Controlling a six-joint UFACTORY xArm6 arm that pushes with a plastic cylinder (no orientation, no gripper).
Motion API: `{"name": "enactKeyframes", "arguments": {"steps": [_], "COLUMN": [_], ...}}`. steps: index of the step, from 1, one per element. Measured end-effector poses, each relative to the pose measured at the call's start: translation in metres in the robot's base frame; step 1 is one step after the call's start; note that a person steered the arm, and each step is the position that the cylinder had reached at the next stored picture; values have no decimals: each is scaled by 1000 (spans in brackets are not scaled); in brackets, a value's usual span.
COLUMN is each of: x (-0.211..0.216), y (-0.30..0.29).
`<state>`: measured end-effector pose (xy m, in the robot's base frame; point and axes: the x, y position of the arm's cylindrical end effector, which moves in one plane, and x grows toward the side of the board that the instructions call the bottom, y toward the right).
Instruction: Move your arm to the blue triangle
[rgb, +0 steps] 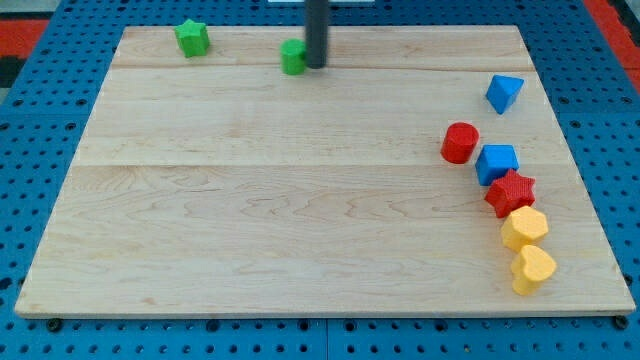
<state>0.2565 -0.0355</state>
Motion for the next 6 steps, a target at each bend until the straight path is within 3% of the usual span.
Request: {"name": "enactKeyframes", "arguments": {"steps": [1, 3, 5, 6], "x": [-23, -29, 36, 38], "y": [-60, -124, -49, -49]}}
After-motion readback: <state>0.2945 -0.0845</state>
